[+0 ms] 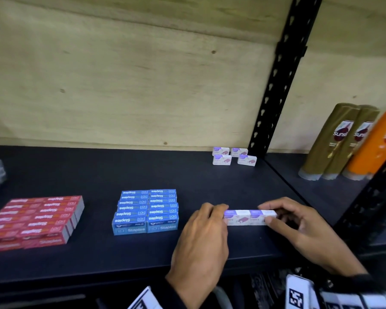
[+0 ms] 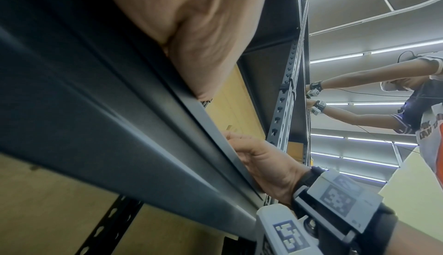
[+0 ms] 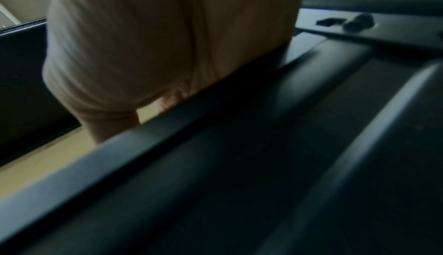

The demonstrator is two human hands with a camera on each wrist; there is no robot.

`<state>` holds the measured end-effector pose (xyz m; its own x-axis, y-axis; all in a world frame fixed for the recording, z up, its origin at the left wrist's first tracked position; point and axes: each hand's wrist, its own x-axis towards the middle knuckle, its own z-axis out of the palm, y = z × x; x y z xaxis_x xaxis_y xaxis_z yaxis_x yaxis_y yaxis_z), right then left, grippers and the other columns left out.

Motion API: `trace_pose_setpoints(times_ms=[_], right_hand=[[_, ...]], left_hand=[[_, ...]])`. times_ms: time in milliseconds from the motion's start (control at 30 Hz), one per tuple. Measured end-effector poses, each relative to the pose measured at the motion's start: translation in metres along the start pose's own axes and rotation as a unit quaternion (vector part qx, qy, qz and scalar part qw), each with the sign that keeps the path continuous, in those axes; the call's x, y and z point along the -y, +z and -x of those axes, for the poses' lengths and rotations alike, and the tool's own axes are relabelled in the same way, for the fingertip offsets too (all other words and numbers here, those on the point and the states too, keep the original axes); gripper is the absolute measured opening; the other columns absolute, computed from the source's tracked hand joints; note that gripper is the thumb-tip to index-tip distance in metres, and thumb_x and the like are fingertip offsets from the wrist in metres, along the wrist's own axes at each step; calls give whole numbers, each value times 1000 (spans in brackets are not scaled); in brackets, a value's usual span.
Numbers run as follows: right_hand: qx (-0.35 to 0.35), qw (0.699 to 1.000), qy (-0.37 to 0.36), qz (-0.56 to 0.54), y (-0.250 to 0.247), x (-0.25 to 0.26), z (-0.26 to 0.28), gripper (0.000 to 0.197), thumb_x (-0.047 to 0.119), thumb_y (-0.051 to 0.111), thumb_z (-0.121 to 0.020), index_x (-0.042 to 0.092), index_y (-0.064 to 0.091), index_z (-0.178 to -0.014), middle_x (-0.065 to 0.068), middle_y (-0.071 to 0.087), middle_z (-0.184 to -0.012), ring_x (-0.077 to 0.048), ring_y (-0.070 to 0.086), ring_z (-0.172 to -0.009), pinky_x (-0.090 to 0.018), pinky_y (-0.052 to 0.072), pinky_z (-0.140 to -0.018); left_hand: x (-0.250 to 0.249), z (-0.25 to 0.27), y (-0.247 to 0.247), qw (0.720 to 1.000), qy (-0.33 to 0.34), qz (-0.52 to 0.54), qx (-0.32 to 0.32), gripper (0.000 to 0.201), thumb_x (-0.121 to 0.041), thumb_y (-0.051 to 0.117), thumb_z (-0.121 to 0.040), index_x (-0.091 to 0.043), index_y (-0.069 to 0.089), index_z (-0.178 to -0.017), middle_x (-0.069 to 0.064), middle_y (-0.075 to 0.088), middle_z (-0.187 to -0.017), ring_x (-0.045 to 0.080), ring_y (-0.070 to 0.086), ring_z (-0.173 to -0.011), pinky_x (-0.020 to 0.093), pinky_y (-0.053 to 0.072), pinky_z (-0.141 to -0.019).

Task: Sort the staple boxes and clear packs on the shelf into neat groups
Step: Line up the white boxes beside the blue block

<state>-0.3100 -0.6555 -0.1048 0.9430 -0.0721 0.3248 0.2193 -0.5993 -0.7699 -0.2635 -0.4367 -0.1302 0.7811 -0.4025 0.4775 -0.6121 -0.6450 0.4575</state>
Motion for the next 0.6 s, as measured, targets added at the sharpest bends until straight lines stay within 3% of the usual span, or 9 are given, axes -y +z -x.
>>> trace_pose_setpoints(times_ms=[133, 267, 333, 433, 500, 600], right_hand=[[-5, 1000, 16, 1, -1, 2, 0, 26, 38, 70, -77, 37, 72, -103, 4, 64, -93, -16, 57, -76, -21, 46, -71], [-13, 999, 34, -21, -1, 8, 0, 29, 38, 69, -79, 35, 72, -108, 2, 64, -103, -17, 65, -94, -31, 50, -85], [-16, 998, 48, -41, -1, 13, -1, 26, 34, 68, -80, 32, 73, -106, -4, 66, -108, -13, 67, -96, -20, 51, -84], [-4, 995, 87, -40, -4, 23, -6, 33, 38, 65, -79, 25, 69, -110, 1, 68, -114, 1, 66, -97, -5, 45, -79], [20, 994, 105, -9, -8, 30, -9, 39, 47, 64, -77, 29, 67, -111, 8, 68, -114, 5, 66, -96, -9, 45, -82], [64, 990, 114, 48, -18, 41, -14, 44, 56, 65, -73, 34, 65, -112, 13, 69, -113, 4, 67, -97, -26, 48, -93]], left_hand=[[-2, -1, -4, 1000, -8, -1, 7, 41, -38, 35, -92, -24, 61, -120, -12, 60, -95, 9, 63, -81, 21, 45, -74], [-6, 0, -11, 999, -20, 10, 45, 62, -49, 21, -89, -21, 49, -136, -7, 57, -111, 13, 61, -97, 26, 47, -86], [-9, 1, -19, 996, -26, 11, 81, 65, -51, 19, -89, -21, 42, -141, -5, 51, -120, 16, 57, -106, 28, 44, -92], [-14, -1, -32, 991, -27, -12, 130, 50, -43, 36, -100, -23, 30, -146, -5, 40, -133, 17, 49, -119, 26, 35, -100], [-19, -5, -44, 985, -24, -32, 165, 51, -40, 40, -101, -23, 27, -147, -4, 36, -138, 20, 48, -121, 29, 35, -101], [-28, -14, -65, 978, -37, -48, 199, 47, -40, 42, -100, -22, 32, -142, -2, 38, -137, 28, 51, -120, 35, 39, -99]])
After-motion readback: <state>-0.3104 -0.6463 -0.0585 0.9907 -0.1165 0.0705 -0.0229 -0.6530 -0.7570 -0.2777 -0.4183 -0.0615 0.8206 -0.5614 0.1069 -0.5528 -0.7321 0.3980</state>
